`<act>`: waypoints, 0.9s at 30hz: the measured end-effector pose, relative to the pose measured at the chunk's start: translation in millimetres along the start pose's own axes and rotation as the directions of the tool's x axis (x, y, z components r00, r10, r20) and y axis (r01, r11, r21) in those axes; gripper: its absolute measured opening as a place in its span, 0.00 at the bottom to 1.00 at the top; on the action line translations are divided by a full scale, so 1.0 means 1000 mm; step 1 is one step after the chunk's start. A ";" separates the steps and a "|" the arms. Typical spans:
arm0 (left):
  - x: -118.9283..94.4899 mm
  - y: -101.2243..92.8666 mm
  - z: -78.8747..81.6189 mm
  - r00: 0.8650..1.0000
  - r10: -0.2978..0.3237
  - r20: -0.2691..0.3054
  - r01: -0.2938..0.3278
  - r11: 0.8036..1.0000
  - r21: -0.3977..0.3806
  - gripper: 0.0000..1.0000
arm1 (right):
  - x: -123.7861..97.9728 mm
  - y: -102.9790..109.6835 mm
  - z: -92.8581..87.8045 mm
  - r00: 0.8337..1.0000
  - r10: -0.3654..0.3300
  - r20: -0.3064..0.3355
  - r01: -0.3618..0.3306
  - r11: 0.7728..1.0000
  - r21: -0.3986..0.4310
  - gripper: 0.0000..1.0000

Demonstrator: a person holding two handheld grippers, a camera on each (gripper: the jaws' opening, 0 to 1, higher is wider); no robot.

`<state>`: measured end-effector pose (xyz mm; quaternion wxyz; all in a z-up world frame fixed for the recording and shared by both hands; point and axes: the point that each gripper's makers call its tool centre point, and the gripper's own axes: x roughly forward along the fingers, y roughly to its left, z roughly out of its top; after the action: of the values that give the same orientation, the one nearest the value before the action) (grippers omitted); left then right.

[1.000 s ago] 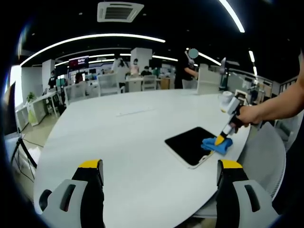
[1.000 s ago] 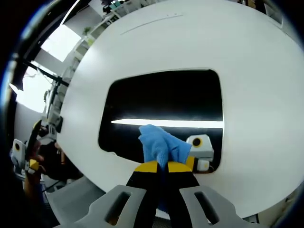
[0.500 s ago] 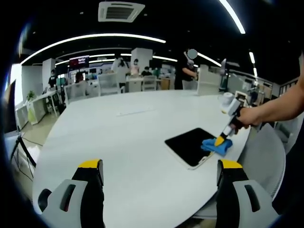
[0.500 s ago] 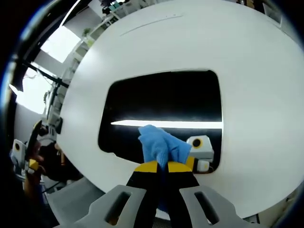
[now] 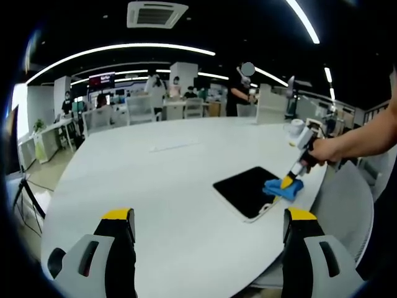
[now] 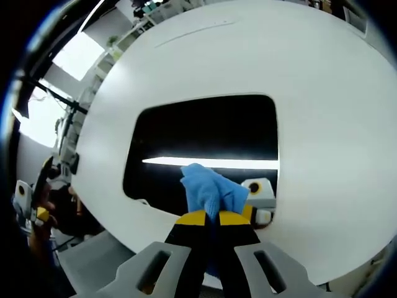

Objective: Wipe the mirror surface with the cleaning cloth until all visible marks leave the cleaned area.

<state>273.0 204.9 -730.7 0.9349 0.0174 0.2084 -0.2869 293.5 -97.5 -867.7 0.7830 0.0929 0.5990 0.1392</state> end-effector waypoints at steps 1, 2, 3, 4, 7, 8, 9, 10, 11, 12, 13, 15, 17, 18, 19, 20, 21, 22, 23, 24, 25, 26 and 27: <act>0.001 -0.002 0.001 1.000 -0.001 0.001 0.001 1.000 0.002 1.00 | -0.001 -0.002 0.000 1.000 -0.001 0.000 0.001 1.000 0.000 0.00; 0.001 -0.002 0.001 1.000 -0.002 0.000 0.002 1.000 0.004 1.00 | -0.001 -0.004 0.000 1.000 -0.001 0.000 0.001 1.000 0.003 0.00; 0.002 -0.003 0.001 1.000 -0.003 -0.003 0.003 1.000 0.006 1.00 | -0.001 -0.005 0.001 1.000 -0.001 0.000 0.001 1.000 0.006 0.00; 0.002 -0.003 0.001 1.000 -0.004 -0.005 0.004 1.000 0.007 1.00 | -0.001 -0.007 0.001 1.000 -0.002 0.002 0.002 1.000 0.006 0.00; 0.004 -0.002 0.003 1.000 -0.005 -0.004 0.005 1.000 0.009 1.00 | 0.000 -0.010 0.001 1.000 -0.003 0.001 0.003 1.000 0.008 0.00; 0.004 -0.002 0.004 1.000 -0.005 -0.002 0.005 1.000 0.008 1.00 | 0.000 -0.011 0.001 1.000 -0.003 0.001 0.003 1.000 0.008 0.00; 0.004 -0.003 0.005 1.000 -0.004 0.000 0.004 1.000 0.007 1.00 | -0.001 -0.011 0.000 1.000 -0.002 0.000 0.002 1.000 0.010 0.00; 0.004 -0.003 0.006 1.000 -0.004 0.002 0.004 1.000 0.002 1.00 | -0.001 -0.012 0.000 1.000 -0.004 -0.001 0.004 1.000 0.013 0.00; 0.005 -0.003 0.006 1.000 -0.004 0.003 0.004 1.000 -0.002 1.00 | -0.002 -0.014 0.000 1.000 -0.009 -0.002 0.009 1.000 0.014 0.00; 0.005 -0.002 0.006 1.000 -0.005 0.003 0.005 1.000 -0.004 1.00 | -0.003 -0.016 0.000 1.000 -0.011 -0.001 0.011 1.000 0.016 0.00; 0.006 -0.003 0.006 1.000 -0.006 0.002 0.006 1.000 -0.003 1.00 | -0.003 -0.017 0.000 1.000 -0.011 -0.001 0.011 1.000 0.017 0.00; 0.007 -0.002 0.004 1.000 -0.007 -0.004 0.007 1.000 -0.001 1.00 | -0.003 -0.021 0.000 1.000 -0.018 -0.002 0.018 1.000 0.016 0.00; 0.008 -0.001 0.004 1.000 -0.007 -0.004 0.007 1.000 -0.004 1.00 | -0.005 -0.024 0.000 1.000 -0.021 -0.002 0.021 1.000 0.021 0.00; 0.008 0.000 0.005 1.000 -0.007 -0.004 0.007 1.000 -0.004 1.00 | -0.006 -0.024 0.000 1.000 -0.021 -0.003 0.021 1.000 0.023 0.00; 0.008 0.000 0.005 1.000 -0.007 -0.004 0.007 1.000 -0.005 1.00 | -0.006 -0.024 0.000 1.000 -0.022 -0.003 0.022 1.000 0.023 0.00; 0.009 0.000 0.005 1.000 -0.008 -0.003 0.008 1.000 -0.007 1.00 | -0.007 -0.025 0.000 1.000 -0.022 -0.003 0.022 0.999 0.023 0.00; 0.009 0.000 0.005 1.000 -0.009 -0.001 0.009 1.000 -0.010 1.00 | -0.007 -0.025 -0.001 1.000 -0.023 -0.003 0.023 0.999 0.023 0.00; 0.010 0.000 0.006 1.000 -0.011 0.004 0.011 1.000 -0.017 1.00 | -0.007 -0.025 -0.001 1.000 -0.025 -0.004 0.025 0.999 0.023 0.00; 0.010 0.001 0.006 1.000 -0.011 0.003 0.011 1.000 -0.017 1.00 | -0.008 -0.026 -0.001 1.000 -0.026 -0.006 0.026 0.999 0.020 0.00; 0.011 0.002 0.006 1.000 -0.011 -0.001 0.011 1.000 -0.013 1.00 | -0.007 -0.027 0.000 1.000 -0.027 -0.007 0.027 0.999 0.019 0.00; 0.011 0.002 0.005 1.000 -0.011 -0.004 0.011 1.000 -0.008 1.00 | -0.007 -0.029 0.000 1.000 -0.029 -0.008 0.029 0.999 0.019 0.00; 0.011 0.003 0.005 1.000 -0.011 -0.004 0.011 1.000 -0.007 1.00 | -0.007 -0.030 0.000 1.000 -0.030 -0.009 0.030 0.999 0.020 0.00; 0.012 0.004 0.006 1.000 -0.011 -0.004 0.011 1.000 -0.008 1.00 | -0.008 -0.030 0.000 0.999 -0.030 -0.010 0.031 0.999 0.021 0.00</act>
<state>286.2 201.7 -730.6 0.9328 0.0131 0.2116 -0.2913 294.8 -128.4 -870.3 0.7811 0.0915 0.6056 0.1213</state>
